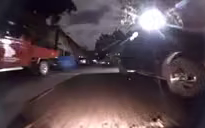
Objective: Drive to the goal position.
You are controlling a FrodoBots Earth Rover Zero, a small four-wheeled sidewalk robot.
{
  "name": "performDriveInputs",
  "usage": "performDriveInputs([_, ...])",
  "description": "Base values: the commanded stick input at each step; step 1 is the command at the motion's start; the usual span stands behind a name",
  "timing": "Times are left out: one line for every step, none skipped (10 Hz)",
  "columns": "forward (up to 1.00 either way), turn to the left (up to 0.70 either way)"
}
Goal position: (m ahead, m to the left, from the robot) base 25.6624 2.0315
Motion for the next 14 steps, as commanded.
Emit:
performDriveInputs([0.30,0.00])
performDriveInputs([0.30,0.00])
performDriveInputs([0.30,0.00])
performDriveInputs([0.30,0.00])
performDriveInputs([0.30,0.00])
performDriveInputs([0.30,0.00])
performDriveInputs([0.30,0.00])
performDriveInputs([0.30,0.00])
performDriveInputs([0.30,0.00])
performDriveInputs([0.30,0.00])
performDriveInputs([0.30,0.00])
performDriveInputs([0.30,0.00])
performDriveInputs([0.30,0.00])
performDriveInputs([0.30,0.00])
